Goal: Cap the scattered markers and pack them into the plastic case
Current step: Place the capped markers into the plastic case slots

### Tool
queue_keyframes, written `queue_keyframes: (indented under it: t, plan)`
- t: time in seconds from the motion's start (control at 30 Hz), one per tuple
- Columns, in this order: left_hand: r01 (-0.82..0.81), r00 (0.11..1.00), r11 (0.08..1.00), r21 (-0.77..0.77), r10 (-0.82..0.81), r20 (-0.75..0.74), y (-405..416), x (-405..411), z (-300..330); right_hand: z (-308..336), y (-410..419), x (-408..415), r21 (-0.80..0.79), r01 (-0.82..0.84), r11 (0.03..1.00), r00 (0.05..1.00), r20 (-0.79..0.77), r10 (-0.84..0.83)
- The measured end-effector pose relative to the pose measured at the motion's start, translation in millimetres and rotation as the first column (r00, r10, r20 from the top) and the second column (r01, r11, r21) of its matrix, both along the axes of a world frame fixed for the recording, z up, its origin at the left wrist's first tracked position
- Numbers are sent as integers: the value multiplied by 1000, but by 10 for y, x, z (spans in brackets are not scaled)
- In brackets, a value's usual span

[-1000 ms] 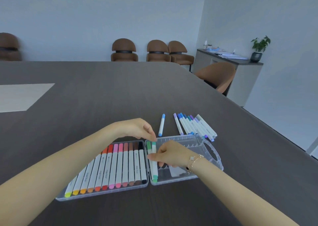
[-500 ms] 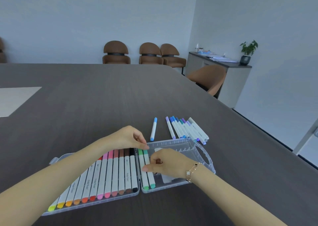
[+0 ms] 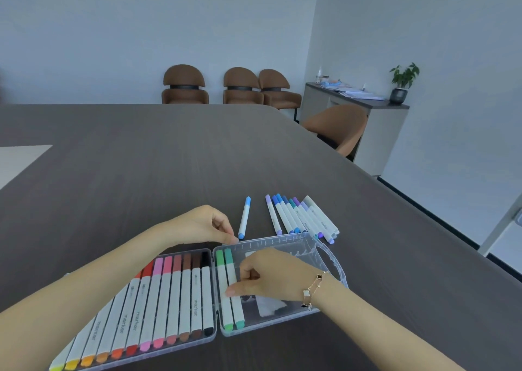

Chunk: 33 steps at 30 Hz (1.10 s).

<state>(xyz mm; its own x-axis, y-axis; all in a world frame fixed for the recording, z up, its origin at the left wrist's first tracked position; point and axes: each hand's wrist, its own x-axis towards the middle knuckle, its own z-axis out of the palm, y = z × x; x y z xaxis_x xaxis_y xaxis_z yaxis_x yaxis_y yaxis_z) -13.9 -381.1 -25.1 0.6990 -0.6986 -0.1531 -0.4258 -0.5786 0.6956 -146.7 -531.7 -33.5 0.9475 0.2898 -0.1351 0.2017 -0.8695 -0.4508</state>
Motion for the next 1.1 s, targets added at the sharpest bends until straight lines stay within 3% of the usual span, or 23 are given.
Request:
queue_keyframes:
  t: [0.23, 0.5, 0.7, 0.87, 1.1]
  plan:
    - [-90, 982, 995, -35, 94, 161, -329, 312, 12, 167, -633, 120, 100, 304, 947, 948, 66, -311]
    - [-101, 962, 991, -93, 121, 243, -889, 617, 24, 80, -1229, 459, -23, 618, 785, 782, 120, -612]
    - [-37, 970, 997, -73, 54, 237, -1331, 721, -45, -59, -1206, 700, -76, 711, 699, 701, 153, -696]
    - [29, 967, 1000, 1, -28, 254, -1527, 736, -144, -59, -1125, 748, -192, 703, 684, 711, 208, -672]
    - [35, 980, 997, -66, -21, 196, -1441, 648, -27, 8, -1132, 778, 28, 722, 691, 684, 119, -720]
